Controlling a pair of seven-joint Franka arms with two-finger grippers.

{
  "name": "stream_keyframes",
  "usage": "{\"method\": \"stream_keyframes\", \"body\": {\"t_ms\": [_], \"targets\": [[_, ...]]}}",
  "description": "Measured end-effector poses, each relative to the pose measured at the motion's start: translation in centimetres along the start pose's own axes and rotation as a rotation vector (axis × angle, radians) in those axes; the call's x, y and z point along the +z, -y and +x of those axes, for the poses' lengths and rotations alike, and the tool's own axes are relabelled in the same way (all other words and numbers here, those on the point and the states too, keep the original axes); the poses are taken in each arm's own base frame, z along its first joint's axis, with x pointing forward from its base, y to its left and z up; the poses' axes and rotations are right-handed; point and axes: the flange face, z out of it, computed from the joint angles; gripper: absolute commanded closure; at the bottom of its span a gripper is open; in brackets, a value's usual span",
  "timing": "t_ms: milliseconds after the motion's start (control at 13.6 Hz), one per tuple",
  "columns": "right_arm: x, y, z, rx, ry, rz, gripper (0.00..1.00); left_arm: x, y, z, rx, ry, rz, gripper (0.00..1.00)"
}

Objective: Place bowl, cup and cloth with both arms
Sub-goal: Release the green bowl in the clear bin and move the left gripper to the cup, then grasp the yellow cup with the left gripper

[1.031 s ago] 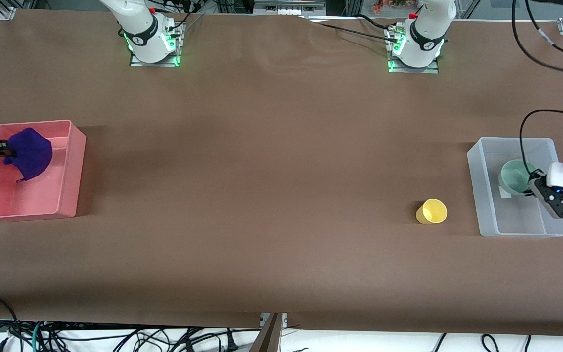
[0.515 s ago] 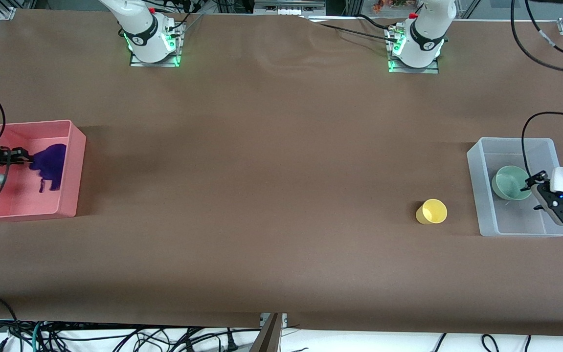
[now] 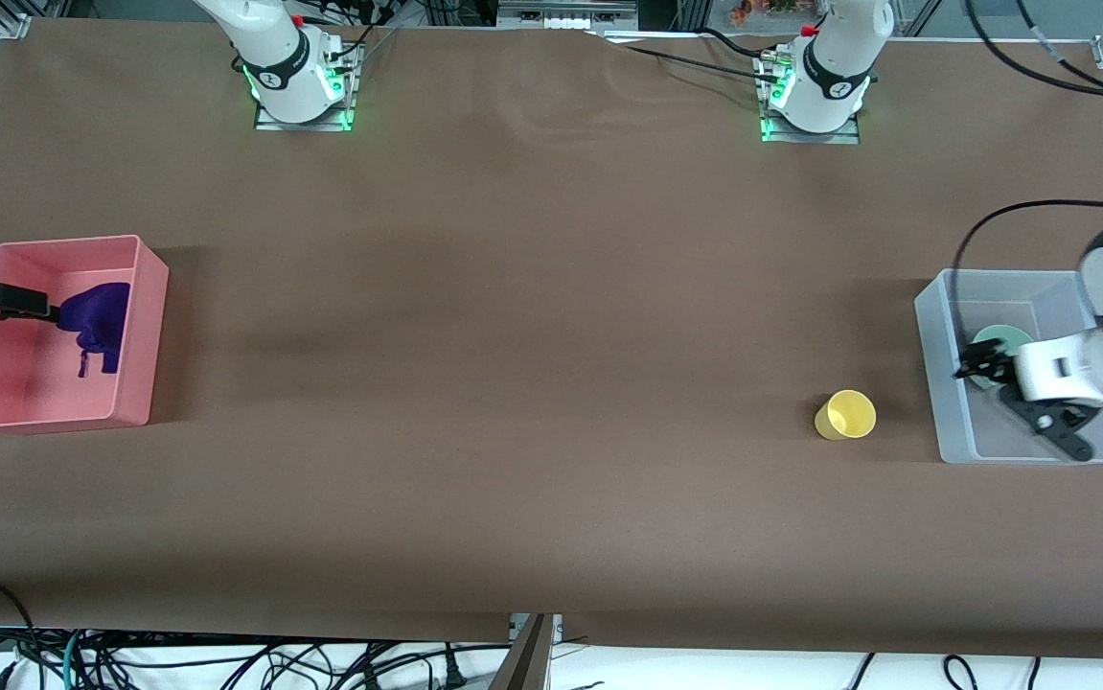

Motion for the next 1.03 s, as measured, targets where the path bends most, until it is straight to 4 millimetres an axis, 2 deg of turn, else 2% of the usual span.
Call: {"method": "stream_keyframes", "body": {"t_ms": [147,221,294,368,442,589,736,957,1031], "targets": [[-3.8,7.2,-0.5,0.003,-0.014,-0.025,0.0,2.2,-1.9,3.1,-0.083,-0.016,0.001,0.22],[-5.5,9.8,-1.3,-0.012,-0.021,-0.025,0.0,3.7,-2.4,4.5,-0.119,-0.041,0.007,0.22],[-6.9,11.4,-2.3,-0.029,-0.026,-0.025,0.0,5.2,-2.7,5.7,-0.156,-0.065,0.01,0.25],[-8.1,12.1,-3.1,-0.04,-0.036,-0.027,0.0,6.8,-3.0,6.6,-0.188,-0.089,0.012,0.38],[-8.9,12.1,-3.6,-0.039,-0.048,-0.03,0.0,8.2,-3.2,7.3,-0.201,-0.106,0.013,0.46],[-10.1,11.0,-4.4,-0.018,-0.07,-0.034,0.0,10.3,-3.2,7.8,-0.216,-0.112,0.005,0.46],[-11.0,9.4,-5.3,0.006,-0.086,-0.035,0.0,11.4,-3.2,7.8,-0.219,-0.1,-0.005,0.46],[-11.4,9.2,-6.1,0.008,-0.083,-0.042,0.0,11.7,-3.4,7.8,-0.217,-0.088,-0.012,0.41],[-11.4,9.3,-6.4,0.008,-0.067,-0.045,0.0,11.7,-3.5,7.7,-0.217,-0.079,-0.016,0.37]]}}
